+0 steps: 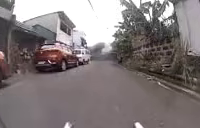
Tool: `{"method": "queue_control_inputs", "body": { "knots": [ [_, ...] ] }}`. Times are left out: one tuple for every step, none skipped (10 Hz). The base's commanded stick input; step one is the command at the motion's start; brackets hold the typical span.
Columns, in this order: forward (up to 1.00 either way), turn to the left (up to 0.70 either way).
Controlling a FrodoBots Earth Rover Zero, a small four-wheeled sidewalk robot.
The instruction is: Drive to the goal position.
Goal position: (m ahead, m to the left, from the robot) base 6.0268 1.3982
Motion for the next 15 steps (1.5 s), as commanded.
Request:
{"method": "queue_control_inputs", "body": {
  "knots": [
    [0.7,0.0],
    [0.7,0.0],
    [0.7,0.0],
    [0.7,0.0],
    [0.7,0.0],
    [0.7,0.0],
    [0.7,0.0],
    [0.7,0.0],
    [0.7,0.0],
    [0.7,0.0],
    [0.7,0.0],
    [0.7,0.0],
    [0.7,0.0],
    [0.7,0.0],
    [0.7,0.0]
  ]
}}
